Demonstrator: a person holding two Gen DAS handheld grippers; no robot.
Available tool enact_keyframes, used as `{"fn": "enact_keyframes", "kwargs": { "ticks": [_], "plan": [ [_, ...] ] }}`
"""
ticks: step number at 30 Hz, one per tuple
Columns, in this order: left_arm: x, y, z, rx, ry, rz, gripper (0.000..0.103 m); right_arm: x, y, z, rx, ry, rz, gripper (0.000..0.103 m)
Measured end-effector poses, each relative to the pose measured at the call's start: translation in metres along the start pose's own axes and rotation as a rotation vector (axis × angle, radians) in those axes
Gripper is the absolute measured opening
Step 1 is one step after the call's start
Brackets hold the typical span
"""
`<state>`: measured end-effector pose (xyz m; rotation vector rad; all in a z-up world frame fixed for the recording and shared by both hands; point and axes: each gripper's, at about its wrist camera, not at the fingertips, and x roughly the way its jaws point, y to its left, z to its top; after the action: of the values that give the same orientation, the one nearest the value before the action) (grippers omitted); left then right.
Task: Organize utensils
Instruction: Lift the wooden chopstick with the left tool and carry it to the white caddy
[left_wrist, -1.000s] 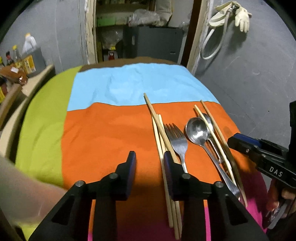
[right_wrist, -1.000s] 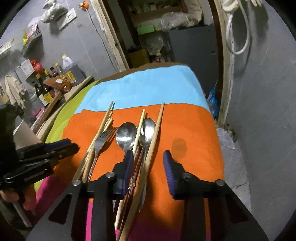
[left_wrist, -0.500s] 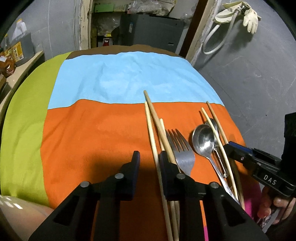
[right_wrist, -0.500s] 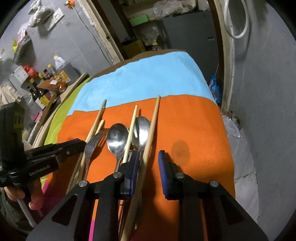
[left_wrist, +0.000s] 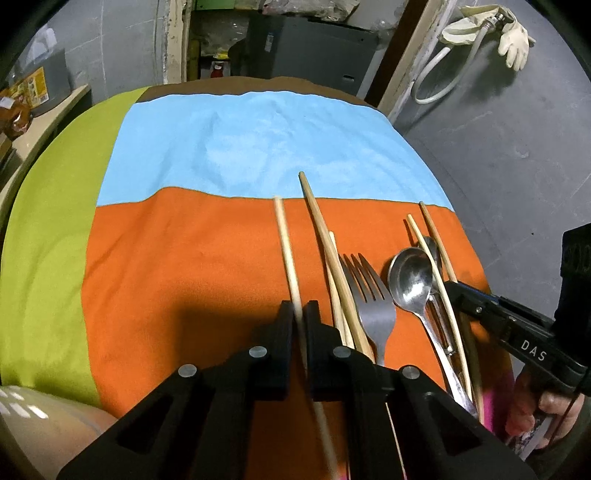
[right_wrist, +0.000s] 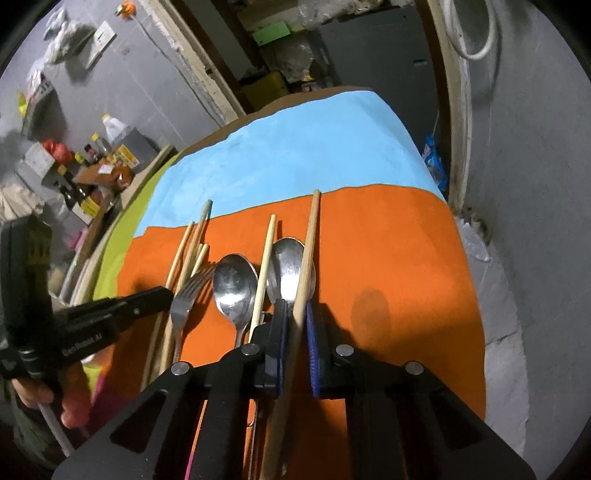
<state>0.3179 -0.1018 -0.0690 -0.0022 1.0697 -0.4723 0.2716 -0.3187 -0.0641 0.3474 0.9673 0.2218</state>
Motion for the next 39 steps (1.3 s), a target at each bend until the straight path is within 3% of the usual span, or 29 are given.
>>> {"fn": "enact_keyframes", "kwargs": {
  "ticks": [10,14,21,27,39],
  "plan": [
    [-0.032,-0.012,-0.027,0.013,-0.115,0.019,0.002,-0.027,0.003,-0.015,0.03,-0.083,0.064,0.005],
    [-0.06,-0.021,-0.04,0.049,-0.242,0.028,0.002,-0.046,0.014,-0.022,-0.005,-0.166,0.088,0.005],
    [-0.114,-0.028,-0.045,0.137,-0.453,0.071,0.002,-0.082,0.063,-0.028,-0.176,-0.366,0.072,0.005],
    [-0.161,-0.009,-0.051,0.14,-0.597,0.121,0.002,-0.089,0.118,-0.02,-0.287,-0.459,0.117,0.005],
    [-0.245,0.087,-0.06,-0.058,-0.782,0.249,0.002,-0.109,0.226,0.018,-0.407,-0.599,0.309,0.005]
  ]
}}
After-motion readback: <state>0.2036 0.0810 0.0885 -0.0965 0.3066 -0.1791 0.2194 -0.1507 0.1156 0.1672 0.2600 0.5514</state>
